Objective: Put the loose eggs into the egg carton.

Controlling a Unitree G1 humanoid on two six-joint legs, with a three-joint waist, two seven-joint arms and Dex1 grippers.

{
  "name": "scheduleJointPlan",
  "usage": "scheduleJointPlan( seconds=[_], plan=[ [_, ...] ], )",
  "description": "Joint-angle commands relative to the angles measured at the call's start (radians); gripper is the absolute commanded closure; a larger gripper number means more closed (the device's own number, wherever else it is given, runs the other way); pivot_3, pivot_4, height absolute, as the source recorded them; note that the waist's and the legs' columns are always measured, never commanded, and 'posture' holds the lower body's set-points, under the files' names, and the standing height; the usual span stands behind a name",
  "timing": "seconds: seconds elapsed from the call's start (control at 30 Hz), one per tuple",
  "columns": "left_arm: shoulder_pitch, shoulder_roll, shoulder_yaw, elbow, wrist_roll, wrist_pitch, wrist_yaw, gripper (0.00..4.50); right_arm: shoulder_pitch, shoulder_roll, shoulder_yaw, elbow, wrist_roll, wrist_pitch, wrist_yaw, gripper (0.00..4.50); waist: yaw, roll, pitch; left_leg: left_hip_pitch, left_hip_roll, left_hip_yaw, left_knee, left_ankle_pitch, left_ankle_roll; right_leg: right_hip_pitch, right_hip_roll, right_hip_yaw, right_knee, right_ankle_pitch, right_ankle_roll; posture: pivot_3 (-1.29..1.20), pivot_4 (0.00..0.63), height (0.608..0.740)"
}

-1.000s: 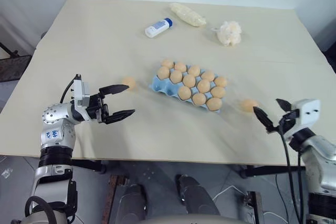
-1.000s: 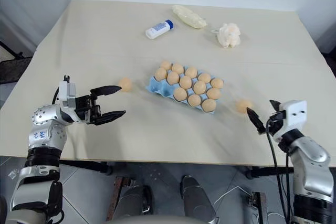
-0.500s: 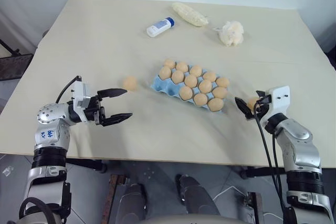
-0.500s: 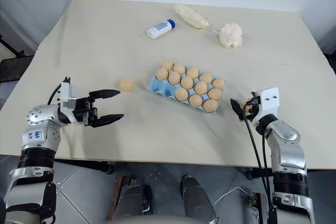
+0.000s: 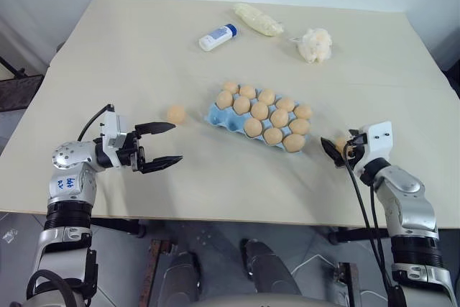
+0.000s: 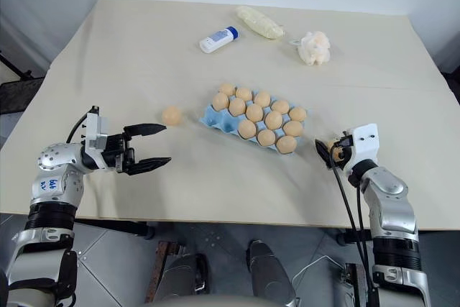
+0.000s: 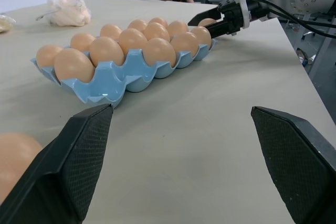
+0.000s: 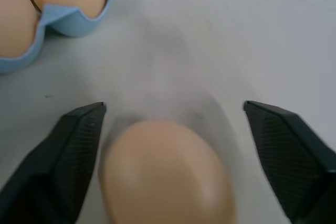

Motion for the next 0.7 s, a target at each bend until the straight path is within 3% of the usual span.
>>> scheduleJointPlan(
  seconds=[0.03, 0.17, 0.23, 0.7],
  plan=[
    [-0.013, 0.018, 0.003, -0.011, 0.004, -0.001, 0.0, 0.0, 0.013, 0.0, -0.016, -0.065, 0.016, 0.003, -0.008, 1.28, 0.0, 0.0, 0.0, 0.0, 0.0, 0.0, 0.0, 0.0, 0.0, 0.0, 0.0, 0.0, 0.0, 0.0, 0.0, 0.0, 0.15, 0.74],
    [-0.018, 0.02, 0.001, -0.005, 0.008, -0.001, 0.001, 0.0, 0.009, -0.001, -0.014, -0.091, 0.018, 0.021, -0.017, 2.64, 0.0, 0.0, 0.0, 0.0, 0.0, 0.0, 0.0, 0.0, 0.0, 0.0, 0.0, 0.0, 0.0, 0.0, 0.0, 0.0, 0.15, 0.74],
    [-0.018, 0.019, 0.004, -0.007, 0.006, -0.004, 0.003, 0.0, -0.005, -0.009, -0.019, -0.127, 0.03, 0.033, -0.009, 2.88, 0.0, 0.0, 0.0, 0.0, 0.0, 0.0, 0.0, 0.0, 0.0, 0.0, 0.0, 0.0, 0.0, 0.0, 0.0, 0.0, 0.15, 0.74],
    [-0.026, 0.027, 0.006, -0.001, 0.015, -0.003, 0.009, 0.0, -0.192, -0.03, 0.057, -0.333, 0.08, 0.162, 0.022, 2.91, -0.005, 0.0, 0.0, 0.0, 0.0, 0.0, 0.0, 0.0, 0.0, -0.002, 0.0, 0.001, 0.002, 0.0, 0.0, 0.0, 0.15, 0.74]
  ],
)
